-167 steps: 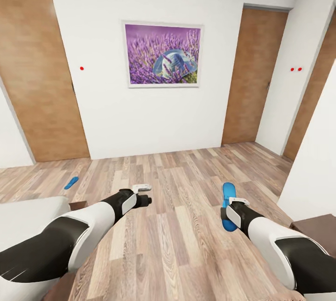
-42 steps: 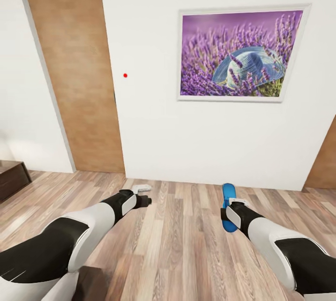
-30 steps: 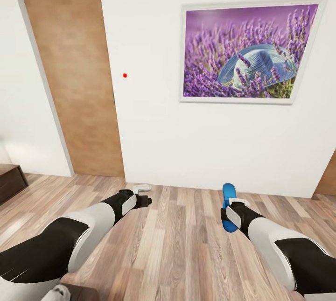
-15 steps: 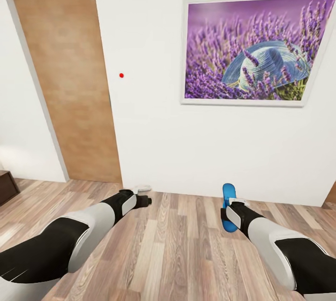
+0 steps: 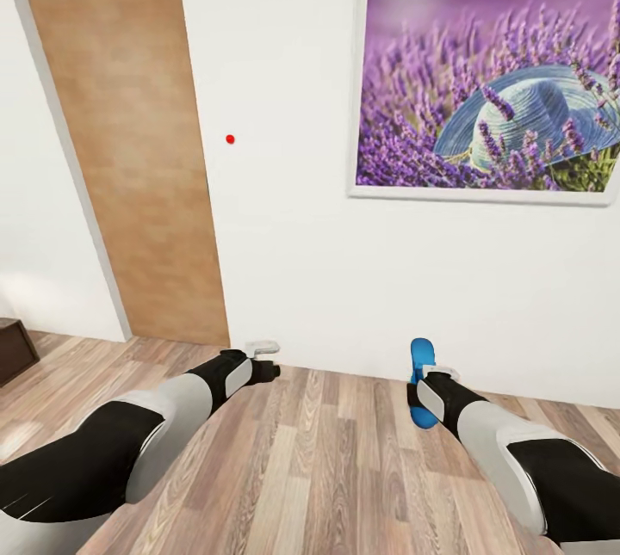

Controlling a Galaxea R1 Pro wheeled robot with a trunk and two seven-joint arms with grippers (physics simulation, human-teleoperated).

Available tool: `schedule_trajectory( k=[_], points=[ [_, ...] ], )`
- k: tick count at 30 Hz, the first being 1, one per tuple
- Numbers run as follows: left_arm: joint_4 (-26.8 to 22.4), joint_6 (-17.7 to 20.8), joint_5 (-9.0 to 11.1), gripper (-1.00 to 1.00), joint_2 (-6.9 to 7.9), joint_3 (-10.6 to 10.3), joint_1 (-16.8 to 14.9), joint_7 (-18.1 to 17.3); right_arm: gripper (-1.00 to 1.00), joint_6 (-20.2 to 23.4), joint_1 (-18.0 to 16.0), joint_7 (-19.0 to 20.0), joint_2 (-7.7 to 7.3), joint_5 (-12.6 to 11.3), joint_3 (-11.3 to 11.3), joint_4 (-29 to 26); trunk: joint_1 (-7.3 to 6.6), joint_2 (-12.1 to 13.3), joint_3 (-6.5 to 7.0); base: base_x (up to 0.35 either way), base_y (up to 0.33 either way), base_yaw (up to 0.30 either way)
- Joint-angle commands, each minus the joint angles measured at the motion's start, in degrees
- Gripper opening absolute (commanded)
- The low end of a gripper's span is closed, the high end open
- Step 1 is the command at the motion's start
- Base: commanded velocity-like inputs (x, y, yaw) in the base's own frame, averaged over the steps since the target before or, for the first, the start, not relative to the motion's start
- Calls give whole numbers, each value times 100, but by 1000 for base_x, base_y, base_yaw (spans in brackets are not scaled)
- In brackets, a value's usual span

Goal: In the bedroom, move the book from the bed onto either nightstand, and place the two sandals side by side next to the bed.

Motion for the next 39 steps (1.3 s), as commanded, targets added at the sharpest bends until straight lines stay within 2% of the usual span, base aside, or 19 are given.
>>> schedule_trajectory(
  k=[1,12,39],
  points=[
    [9,8,60,100,-5,-45,-8,18,-100,39,0,-23,-3,-51,54,-16,4,-4,-7,326,-127,259],
    [3,2,60,100,-6,-45,-8,18,-100,39,3,-17,-3,-51,54,-16,4,-4,12,239,-135,291],
    [5,0,60,100,-10,-45,1,11,-100,39,8,-14,-3,-51,54,-16,4,-4,85,9,-5,294]
  ],
)
